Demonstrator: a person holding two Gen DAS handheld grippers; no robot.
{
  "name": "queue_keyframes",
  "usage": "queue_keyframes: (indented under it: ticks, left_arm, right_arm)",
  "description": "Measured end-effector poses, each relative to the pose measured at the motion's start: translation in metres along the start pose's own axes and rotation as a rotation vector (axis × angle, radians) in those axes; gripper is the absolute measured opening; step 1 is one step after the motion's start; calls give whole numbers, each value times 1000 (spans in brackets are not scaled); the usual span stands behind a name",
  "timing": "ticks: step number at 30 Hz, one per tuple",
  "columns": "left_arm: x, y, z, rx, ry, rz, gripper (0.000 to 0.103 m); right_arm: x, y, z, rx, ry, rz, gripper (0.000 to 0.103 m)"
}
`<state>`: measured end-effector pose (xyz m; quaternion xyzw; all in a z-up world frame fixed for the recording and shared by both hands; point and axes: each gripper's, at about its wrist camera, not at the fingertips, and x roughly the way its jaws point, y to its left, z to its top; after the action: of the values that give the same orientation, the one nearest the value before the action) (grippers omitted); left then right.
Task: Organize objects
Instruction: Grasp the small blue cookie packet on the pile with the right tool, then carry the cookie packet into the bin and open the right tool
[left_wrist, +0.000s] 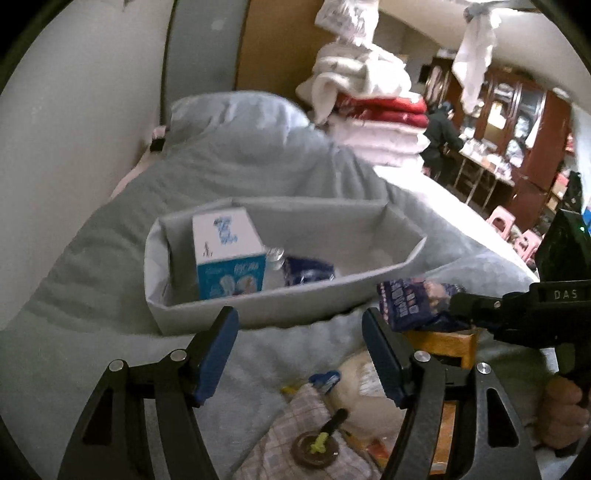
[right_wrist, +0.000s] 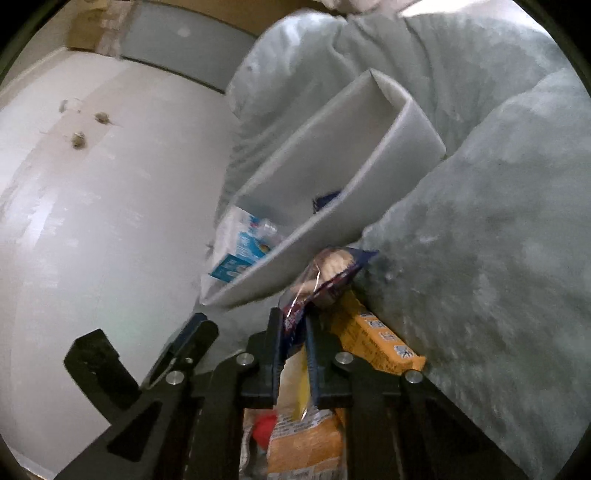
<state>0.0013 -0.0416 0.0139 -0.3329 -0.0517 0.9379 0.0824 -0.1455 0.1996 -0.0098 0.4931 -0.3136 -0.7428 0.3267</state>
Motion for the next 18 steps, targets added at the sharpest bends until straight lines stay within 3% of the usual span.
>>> queue_keyframes:
  ticks: [3,7,18]
  left_arm:
    - [-8,-4,1,20,-43,-8,69]
    - [-2,-7,2,34,-21,11,69]
    - [1,-7,1,34,-5,18,69]
  right_arm:
    - [-22,10,-7,-48,-79,40,12]
    - [-34,16,-7,-85,-139,78,12]
    - [-24,29,-8,-159,-138,22,12]
